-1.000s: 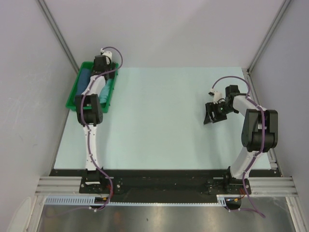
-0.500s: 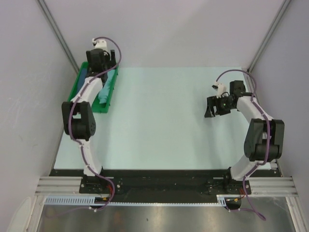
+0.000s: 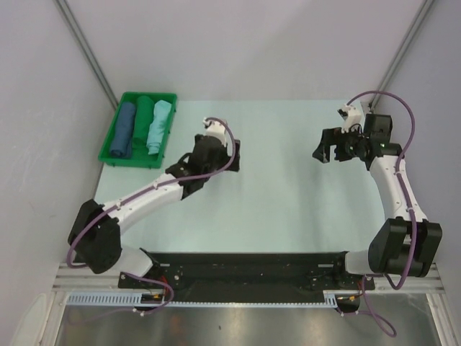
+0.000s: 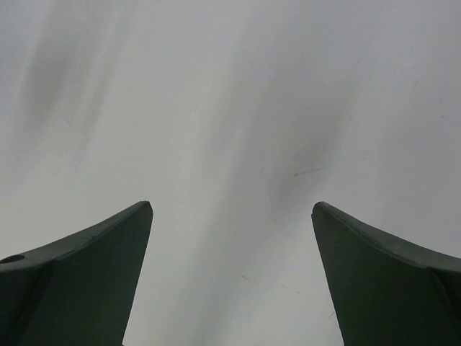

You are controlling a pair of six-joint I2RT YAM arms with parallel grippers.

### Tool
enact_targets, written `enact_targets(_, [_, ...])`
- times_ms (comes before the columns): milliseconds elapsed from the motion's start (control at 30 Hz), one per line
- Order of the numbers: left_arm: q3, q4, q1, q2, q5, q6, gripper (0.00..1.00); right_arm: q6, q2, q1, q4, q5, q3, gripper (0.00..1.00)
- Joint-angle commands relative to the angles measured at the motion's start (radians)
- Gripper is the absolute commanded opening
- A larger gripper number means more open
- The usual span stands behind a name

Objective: Roll the t-shirts
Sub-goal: Reset both arms

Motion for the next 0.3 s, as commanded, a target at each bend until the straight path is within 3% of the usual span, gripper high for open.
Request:
enact_targets(0, [-0.101,-0.096,-0.046,-0.120,-0.055,-0.193,1.00,0.062,-0.028,-0.010,0.025,-0.054,-0.011,1.00])
enact_targets(133, [-0.198,-0.063,-0.052,-0.238,-0.055,-0.193,1.00,0.076,-0.040,-0.008,0.049,-0.059,-0.030,1.00])
enact_targets(267, [-0.191,-0.096,-0.052,-0.289,-0.099,-0.187,1.00,0.075,-0.045,-0.008,0.060,-0.045,-0.030,1.00])
